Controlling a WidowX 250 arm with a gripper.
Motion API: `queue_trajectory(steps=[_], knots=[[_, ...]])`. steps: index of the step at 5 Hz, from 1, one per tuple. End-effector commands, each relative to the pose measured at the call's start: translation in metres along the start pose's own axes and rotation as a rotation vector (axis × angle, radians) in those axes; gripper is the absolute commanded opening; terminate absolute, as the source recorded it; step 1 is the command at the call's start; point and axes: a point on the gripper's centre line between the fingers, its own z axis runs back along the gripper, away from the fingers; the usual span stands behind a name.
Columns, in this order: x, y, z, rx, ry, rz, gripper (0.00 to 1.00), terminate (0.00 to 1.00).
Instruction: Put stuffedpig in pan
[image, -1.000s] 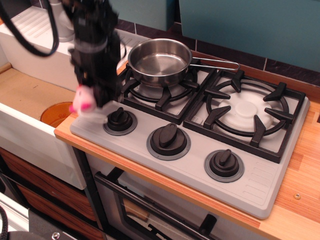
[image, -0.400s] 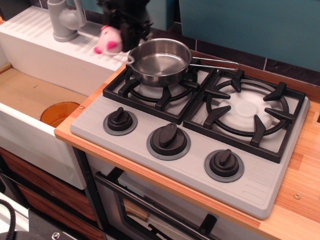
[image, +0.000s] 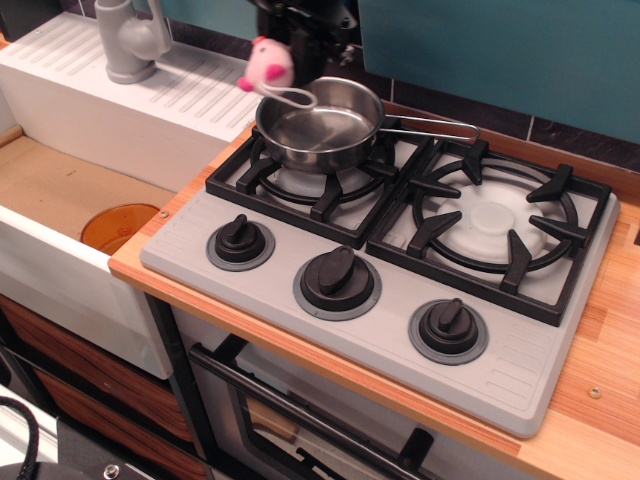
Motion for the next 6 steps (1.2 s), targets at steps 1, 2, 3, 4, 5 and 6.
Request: queue_trajectory(steps=[1, 2, 3, 4, 5, 6], knots=[[0.017, -0.004, 0.009, 0.013, -0.09, 0.002, 1.0, 0.0], [0.016, -0.002, 0.013, 0.022, -0.091, -0.001, 1.0, 0.0], [0.014, 0.0, 0.02, 0.034, -0.084, 0.0, 1.0, 0.0], [0.013, -0.001, 0.024, 0.039, -0.077, -0.001, 1.0, 0.0], [0.013, -0.002, 0.027, 0.035, -0.073, 0.0, 1.0, 0.0], [0.013, -0.003, 0.027, 0.023, -0.076, -0.001, 1.0, 0.0]])
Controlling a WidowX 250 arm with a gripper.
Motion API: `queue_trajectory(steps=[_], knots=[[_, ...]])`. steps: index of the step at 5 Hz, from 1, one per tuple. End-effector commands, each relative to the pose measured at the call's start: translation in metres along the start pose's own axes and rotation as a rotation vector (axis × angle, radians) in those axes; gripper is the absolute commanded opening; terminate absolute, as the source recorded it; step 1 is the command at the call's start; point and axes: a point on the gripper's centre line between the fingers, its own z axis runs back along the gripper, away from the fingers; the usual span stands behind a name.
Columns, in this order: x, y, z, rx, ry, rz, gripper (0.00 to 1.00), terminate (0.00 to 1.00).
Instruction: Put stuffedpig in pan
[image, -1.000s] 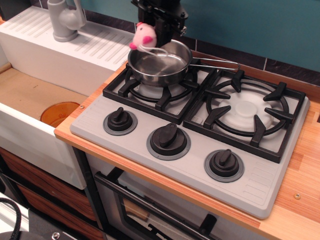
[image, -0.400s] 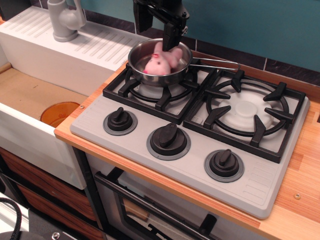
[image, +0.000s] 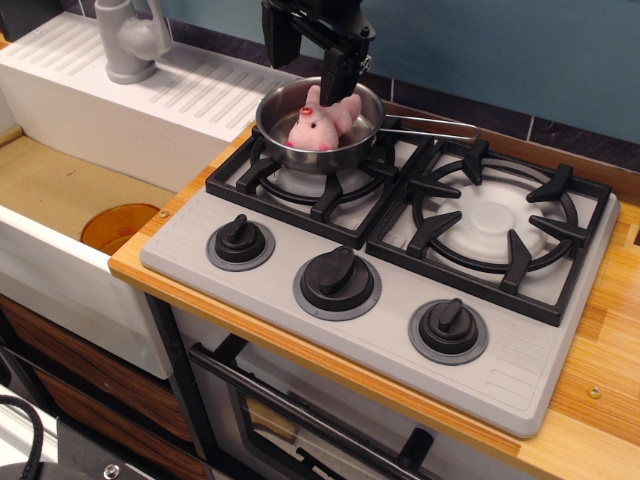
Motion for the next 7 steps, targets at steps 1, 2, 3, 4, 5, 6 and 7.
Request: queue_trajectory(steps=[1, 2, 3, 4, 5, 6, 7], knots=[[0.01, 0.004, 0.032, 0.013, -0.092, 0.007, 1.0, 0.0], [0.01, 0.005, 0.039, 0.014, -0.082, 0.002, 1.0, 0.0], [0.008, 0.005, 0.048, 0.006, -0.063, -0.003, 1.0, 0.0], [0.007, 0.002, 0.053, 0.009, -0.056, -0.002, 1.0, 0.0], [0.007, 0.001, 0.055, 0.005, -0.051, -0.004, 1.0, 0.0], [0.009, 0.0, 0.053, -0.01, -0.047, 0.0, 1.0, 0.0], [0.012, 0.0, 0.047, -0.001, -0.03, 0.0, 1.0, 0.0]])
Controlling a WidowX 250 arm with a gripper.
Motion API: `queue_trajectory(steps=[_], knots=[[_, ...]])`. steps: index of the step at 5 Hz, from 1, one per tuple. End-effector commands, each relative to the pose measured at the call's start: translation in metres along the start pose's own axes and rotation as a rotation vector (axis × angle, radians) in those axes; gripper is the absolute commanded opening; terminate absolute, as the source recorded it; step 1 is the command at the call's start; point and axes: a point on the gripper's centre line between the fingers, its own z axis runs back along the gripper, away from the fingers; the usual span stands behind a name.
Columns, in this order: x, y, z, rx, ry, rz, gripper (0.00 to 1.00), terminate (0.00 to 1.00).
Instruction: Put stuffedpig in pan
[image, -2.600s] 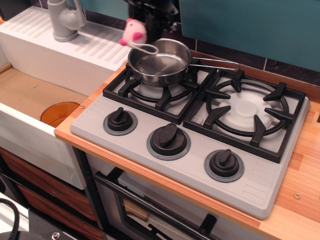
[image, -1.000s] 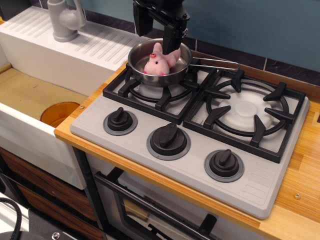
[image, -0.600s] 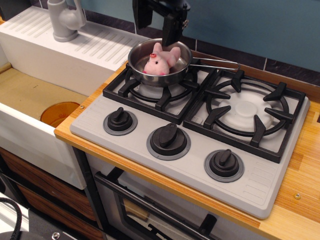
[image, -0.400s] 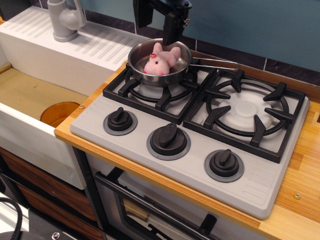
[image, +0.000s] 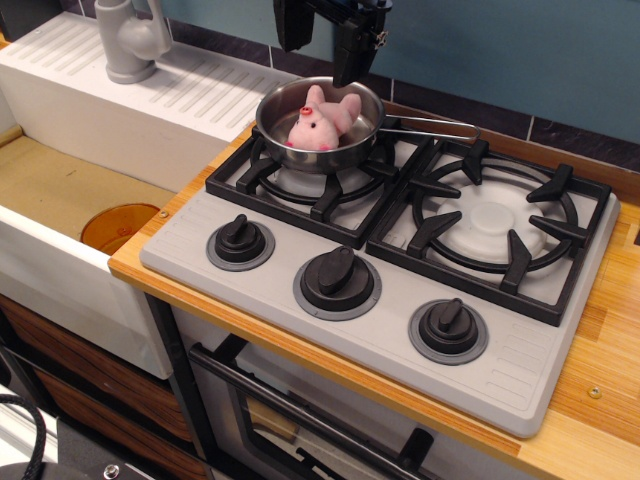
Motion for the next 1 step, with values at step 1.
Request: queue_trajectory(steps=[1], knots=[[0.0096, 0.0062, 0.0241, 0.019, -0.073, 0.015, 1.0, 1.0]])
